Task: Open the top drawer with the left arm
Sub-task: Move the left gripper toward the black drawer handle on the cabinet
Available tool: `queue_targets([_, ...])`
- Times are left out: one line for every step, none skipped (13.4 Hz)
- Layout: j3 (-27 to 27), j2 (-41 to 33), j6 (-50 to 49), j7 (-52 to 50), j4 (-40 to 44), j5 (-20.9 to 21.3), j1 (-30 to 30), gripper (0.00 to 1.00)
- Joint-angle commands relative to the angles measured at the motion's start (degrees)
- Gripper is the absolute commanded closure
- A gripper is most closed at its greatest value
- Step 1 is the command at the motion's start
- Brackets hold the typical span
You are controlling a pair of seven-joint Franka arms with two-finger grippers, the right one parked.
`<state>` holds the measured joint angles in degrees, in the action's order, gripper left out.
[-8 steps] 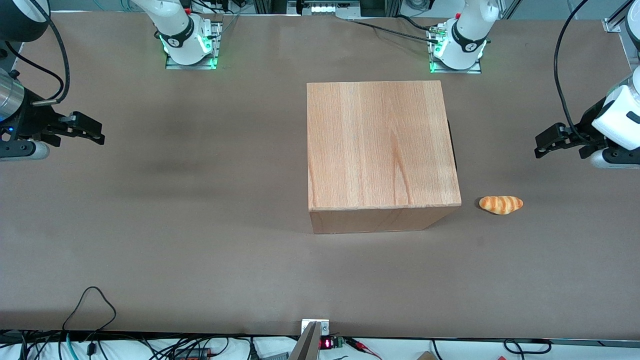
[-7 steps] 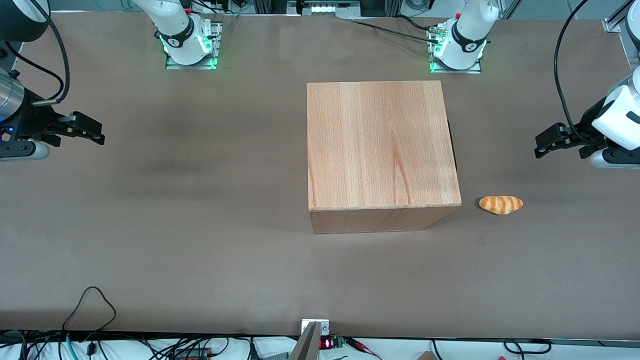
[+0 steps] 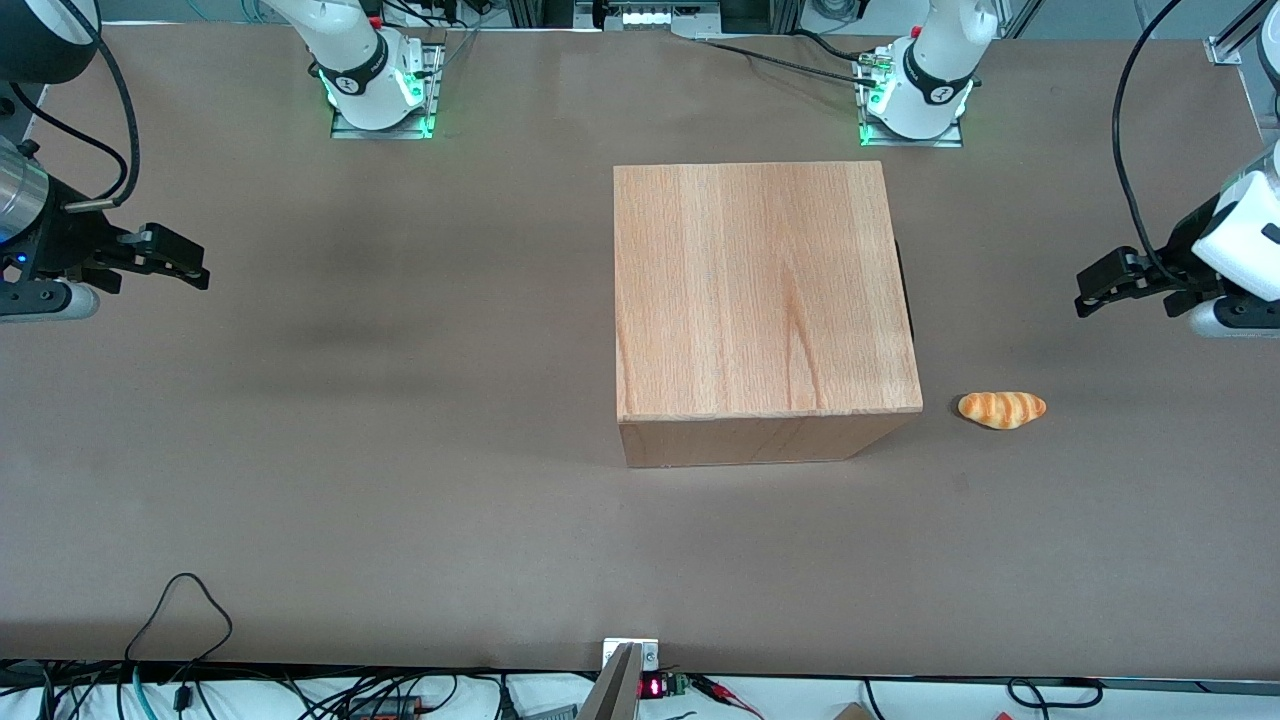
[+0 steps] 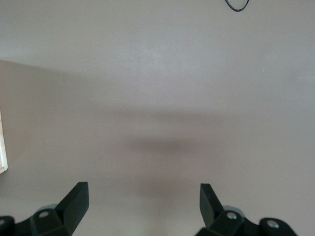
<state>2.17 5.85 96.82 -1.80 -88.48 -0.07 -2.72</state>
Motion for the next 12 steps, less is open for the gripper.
queue_targets([-0.06,0.48,-0.67,0.57,0.94,-0.37,0.87,0.0])
queue_targets([-0.06,0.48,-0.67,0.22,1.03,-0.55,0.87,0.0])
queue_targets([-0.06,0.48,-0.67,0.21,1.11,-0.64,0.87,0.0])
queue_targets([-0.15,0.48,-0.67,0.21,1.12,-0.64,0.79,0.0])
queue_targets([-0.24,0.48,-0.58,0.21,1.2,-0.99,0.78,0.0])
queue_targets([-0.32,0.48,-0.49,0.3,1.38,-1.08,0.78,0.0])
queue_targets([-0.41,0.48,-0.49,0.48,1.38,-1.16,0.78,0.0])
queue_targets([-0.59,0.48,-0.49,0.74,1.38,-1.16,0.7,0.0])
queue_targets([-0.68,0.65,-0.49,0.74,1.38,-1.08,0.09,0.0])
queue_targets([-0.76,1.17,-0.49,0.74,1.38,-1.16,-0.18,0.0])
queue_targets([-0.85,1.44,-0.32,0.83,1.47,-1.16,-0.36,0.0])
queue_targets([-0.85,2.57,-0.14,0.83,1.47,-1.16,-0.79,0.0])
